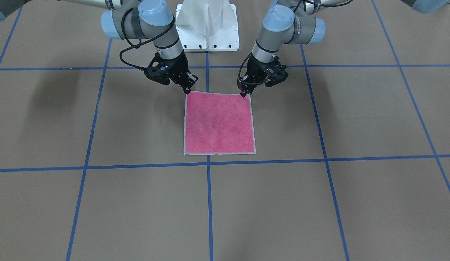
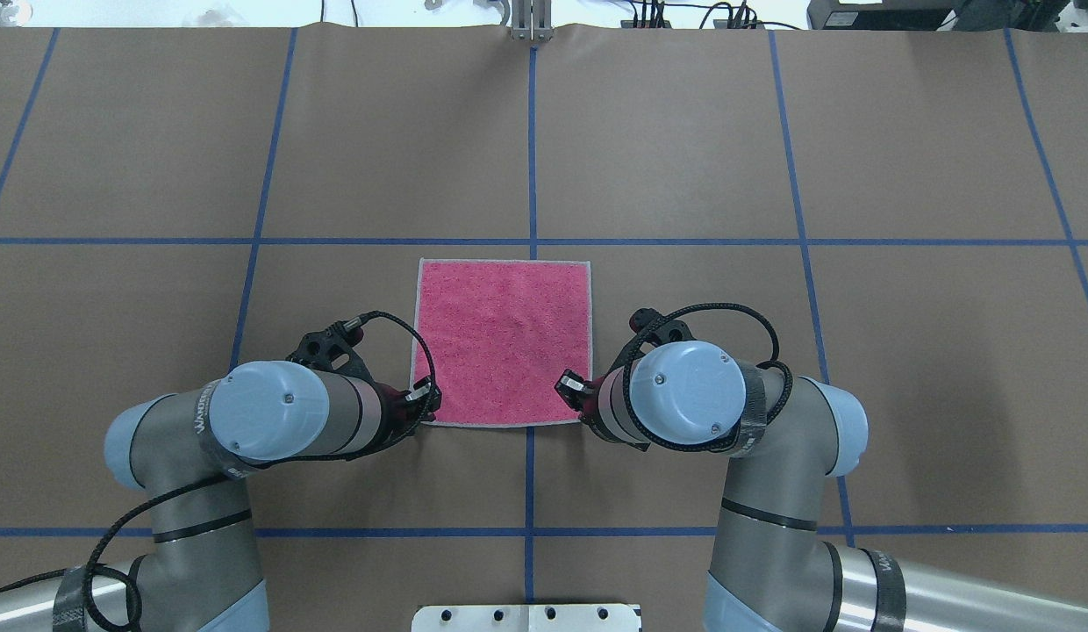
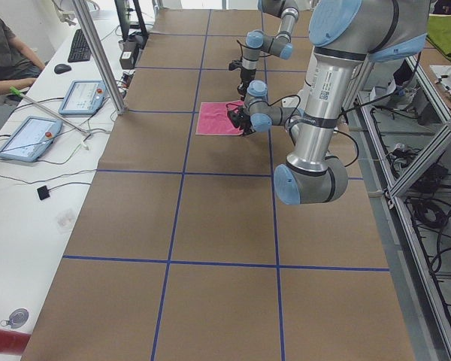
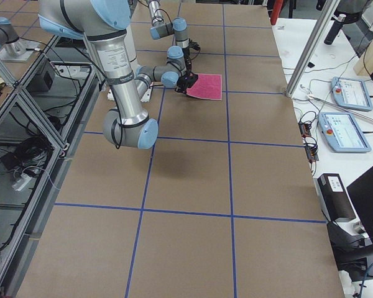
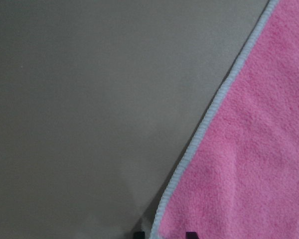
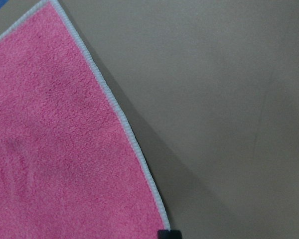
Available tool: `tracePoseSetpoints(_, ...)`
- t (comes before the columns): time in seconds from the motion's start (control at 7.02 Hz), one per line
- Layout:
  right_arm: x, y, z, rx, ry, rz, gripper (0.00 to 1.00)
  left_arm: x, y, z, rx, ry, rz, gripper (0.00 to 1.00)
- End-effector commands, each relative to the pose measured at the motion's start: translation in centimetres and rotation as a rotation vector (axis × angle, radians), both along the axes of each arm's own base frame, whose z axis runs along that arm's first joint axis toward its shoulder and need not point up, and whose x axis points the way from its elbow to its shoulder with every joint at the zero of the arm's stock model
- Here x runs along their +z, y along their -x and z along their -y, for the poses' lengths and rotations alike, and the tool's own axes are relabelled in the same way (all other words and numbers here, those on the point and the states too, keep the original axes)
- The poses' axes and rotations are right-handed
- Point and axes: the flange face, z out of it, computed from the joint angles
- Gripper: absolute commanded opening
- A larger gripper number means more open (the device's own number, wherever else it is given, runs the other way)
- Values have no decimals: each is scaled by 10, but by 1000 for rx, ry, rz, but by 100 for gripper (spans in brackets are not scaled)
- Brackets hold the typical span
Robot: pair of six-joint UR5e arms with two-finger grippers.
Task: Fold towel twice with both arms
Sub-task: 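Lower both grippers and pinch the towel's near corners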
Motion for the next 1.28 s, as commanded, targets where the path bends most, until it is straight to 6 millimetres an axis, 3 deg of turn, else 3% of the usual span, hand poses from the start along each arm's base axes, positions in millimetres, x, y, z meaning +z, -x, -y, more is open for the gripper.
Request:
tracePoseSetpoints(0.0,0,-1,0,1,0,1,0,3,-1,1,-1,0,6,39)
tracePoseSetpoints(0.14,0,0,1,1,0,-1,0,4,-1,1,-1,1,9,39)
tracePoseSetpoints(0.43,0,0,1,1,0,-1,0,0,1,1,-2,-2,0,1)
tracePoseSetpoints(0.71,1,-1,1,3,0,-1,0,-6,6,2,-7,-7,-12,0)
tracePoseSetpoints(1.14,-3,-33,-8,-14,2,34,0,-37,18,-6,-3,-10,-29,0)
